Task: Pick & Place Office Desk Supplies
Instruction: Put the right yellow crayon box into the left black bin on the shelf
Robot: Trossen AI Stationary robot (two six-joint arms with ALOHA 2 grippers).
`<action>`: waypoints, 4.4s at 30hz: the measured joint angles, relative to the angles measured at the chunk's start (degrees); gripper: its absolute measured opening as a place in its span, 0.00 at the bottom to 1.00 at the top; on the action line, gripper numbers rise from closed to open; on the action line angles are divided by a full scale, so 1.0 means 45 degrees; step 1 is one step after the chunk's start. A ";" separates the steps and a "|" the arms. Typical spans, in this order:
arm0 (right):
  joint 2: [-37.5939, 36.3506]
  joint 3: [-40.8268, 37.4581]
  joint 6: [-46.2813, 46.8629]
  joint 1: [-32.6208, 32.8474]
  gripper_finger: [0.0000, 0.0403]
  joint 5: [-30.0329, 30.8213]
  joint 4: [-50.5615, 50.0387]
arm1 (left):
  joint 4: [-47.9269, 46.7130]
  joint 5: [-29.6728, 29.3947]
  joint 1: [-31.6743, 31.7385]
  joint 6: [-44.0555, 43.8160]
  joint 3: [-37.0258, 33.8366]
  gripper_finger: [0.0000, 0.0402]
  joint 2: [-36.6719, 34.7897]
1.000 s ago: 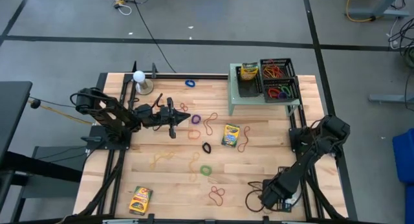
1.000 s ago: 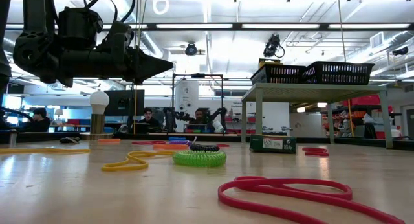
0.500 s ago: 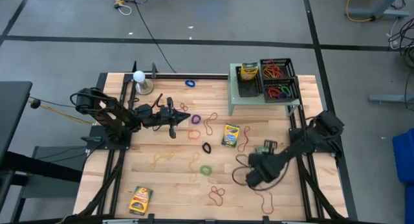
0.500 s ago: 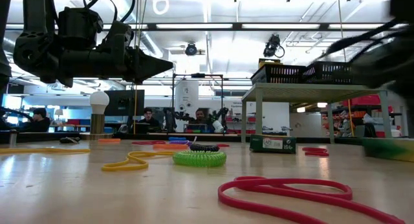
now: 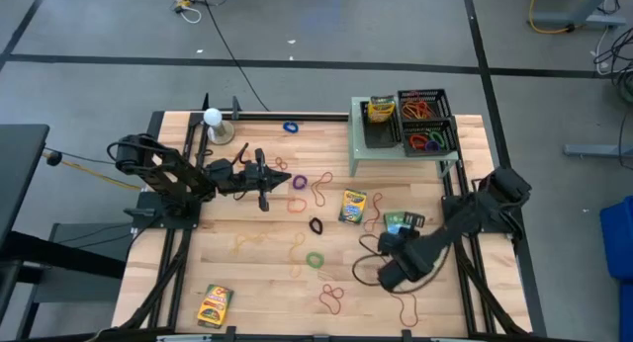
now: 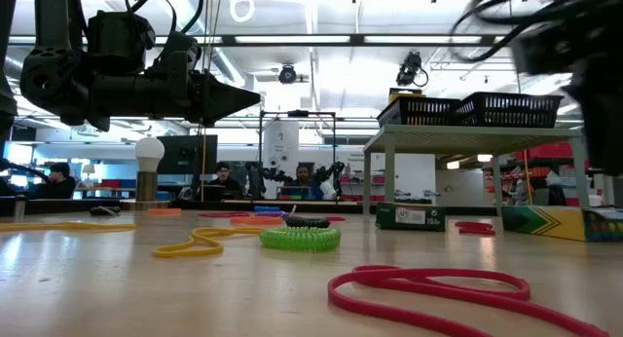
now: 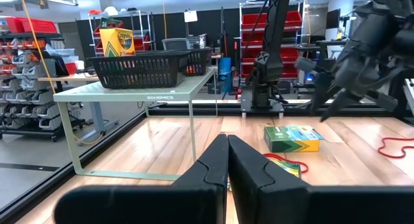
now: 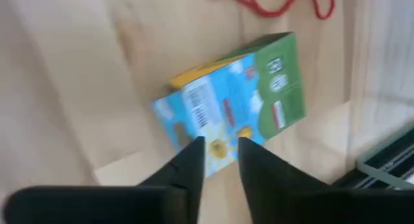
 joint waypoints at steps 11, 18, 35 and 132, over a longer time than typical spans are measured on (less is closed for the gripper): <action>0.0209 -0.1878 0.0316 0.1105 0.48 0.0793 0.1937 | 0.0000 0.0000 -0.0005 0.0000 0.0010 0.03 0.0000; 0.0155 -0.2695 -0.0422 0.1126 0.41 0.0908 0.3332 | -0.0002 0.0000 -0.0005 0.0005 0.0015 0.03 0.0000; 0.0203 -0.1521 0.1104 0.1027 0.03 0.1809 0.1954 | 0.0002 0.0000 -0.0005 0.0005 0.0024 0.03 0.0000; -0.1865 0.2324 0.0169 -0.3873 0.73 -0.2097 0.4050 | -0.0092 0.0000 -0.0005 -0.0034 0.0029 0.03 0.0000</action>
